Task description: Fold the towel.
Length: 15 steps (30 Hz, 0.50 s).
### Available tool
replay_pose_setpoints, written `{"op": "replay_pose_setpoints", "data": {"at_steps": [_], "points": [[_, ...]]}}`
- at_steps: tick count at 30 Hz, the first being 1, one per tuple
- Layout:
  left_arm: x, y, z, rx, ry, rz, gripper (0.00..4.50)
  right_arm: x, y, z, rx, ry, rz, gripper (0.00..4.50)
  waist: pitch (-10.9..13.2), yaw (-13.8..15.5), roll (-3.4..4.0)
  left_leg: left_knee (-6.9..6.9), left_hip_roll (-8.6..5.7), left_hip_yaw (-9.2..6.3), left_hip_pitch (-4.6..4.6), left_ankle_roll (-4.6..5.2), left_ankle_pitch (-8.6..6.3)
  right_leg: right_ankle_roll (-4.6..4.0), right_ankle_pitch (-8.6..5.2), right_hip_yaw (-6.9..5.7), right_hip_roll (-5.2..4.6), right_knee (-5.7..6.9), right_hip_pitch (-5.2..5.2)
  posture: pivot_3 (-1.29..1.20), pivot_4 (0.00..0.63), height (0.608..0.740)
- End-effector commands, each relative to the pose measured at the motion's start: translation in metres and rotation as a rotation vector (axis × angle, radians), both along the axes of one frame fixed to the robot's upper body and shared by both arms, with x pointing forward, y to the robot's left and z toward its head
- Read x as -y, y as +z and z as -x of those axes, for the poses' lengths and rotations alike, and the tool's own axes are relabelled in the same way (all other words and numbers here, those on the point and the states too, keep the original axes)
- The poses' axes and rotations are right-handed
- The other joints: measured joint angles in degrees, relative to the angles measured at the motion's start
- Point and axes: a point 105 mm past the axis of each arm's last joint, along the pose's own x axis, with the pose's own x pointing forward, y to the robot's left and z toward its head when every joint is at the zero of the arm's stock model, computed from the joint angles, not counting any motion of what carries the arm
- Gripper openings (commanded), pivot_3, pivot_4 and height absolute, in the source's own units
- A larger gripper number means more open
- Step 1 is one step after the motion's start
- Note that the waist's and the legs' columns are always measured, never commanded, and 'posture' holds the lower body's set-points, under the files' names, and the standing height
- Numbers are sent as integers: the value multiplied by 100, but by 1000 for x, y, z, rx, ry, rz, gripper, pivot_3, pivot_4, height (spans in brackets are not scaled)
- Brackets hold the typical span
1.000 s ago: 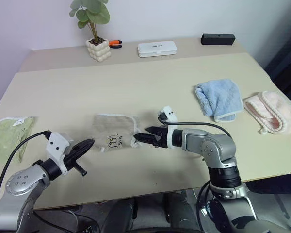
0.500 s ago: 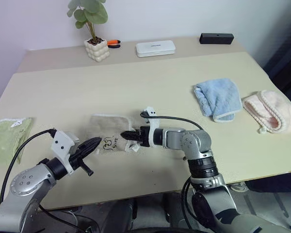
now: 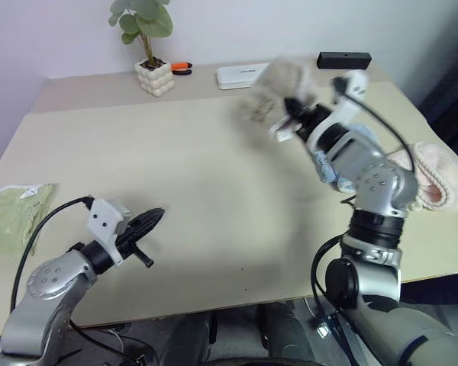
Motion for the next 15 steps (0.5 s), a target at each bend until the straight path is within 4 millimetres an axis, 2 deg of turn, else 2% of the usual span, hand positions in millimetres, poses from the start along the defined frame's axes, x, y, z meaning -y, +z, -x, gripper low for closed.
{"op": "replay_pose_setpoints", "data": {"at_steps": [1,3,5,7,12,15], "points": [[10,6,-9,39,-42,1,0,46,4,-11,-35,-170,-109,15,2,-20,4,0,0,4,0,0,0,0,0,2,0,0,-1,0,150,740],[14,8,-14,52,-55,4,0,70,-9,-11,-102,-257,-146,15,5,-19,9,1,1,9,-1,0,1,0,1,6,-1,0,-2,0,150,740],[16,10,-17,60,-65,6,0,90,-27,-1,-169,-328,-200,15,7,-3,13,1,1,11,-4,1,1,-1,1,9,-2,0,-7,0,150,740],[17,10,-18,60,-71,5,0,102,-40,10,-212,-374,-242,15,7,12,13,1,3,9,-8,1,1,-1,1,9,-2,-2,-7,0,150,740],[21,4,-16,43,-88,6,0,114,-59,28,-267,-444,-229,15,7,2,24,6,1,19,-7,6,-2,1,2,18,-4,-1,-8,0,150,740],[24,3,-16,38,-97,10,0,118,-64,34,-278,-473,-230,15,6,1,25,6,2,19,-4,7,-2,1,2,17,-2,2,-5,0,150,740]]}}
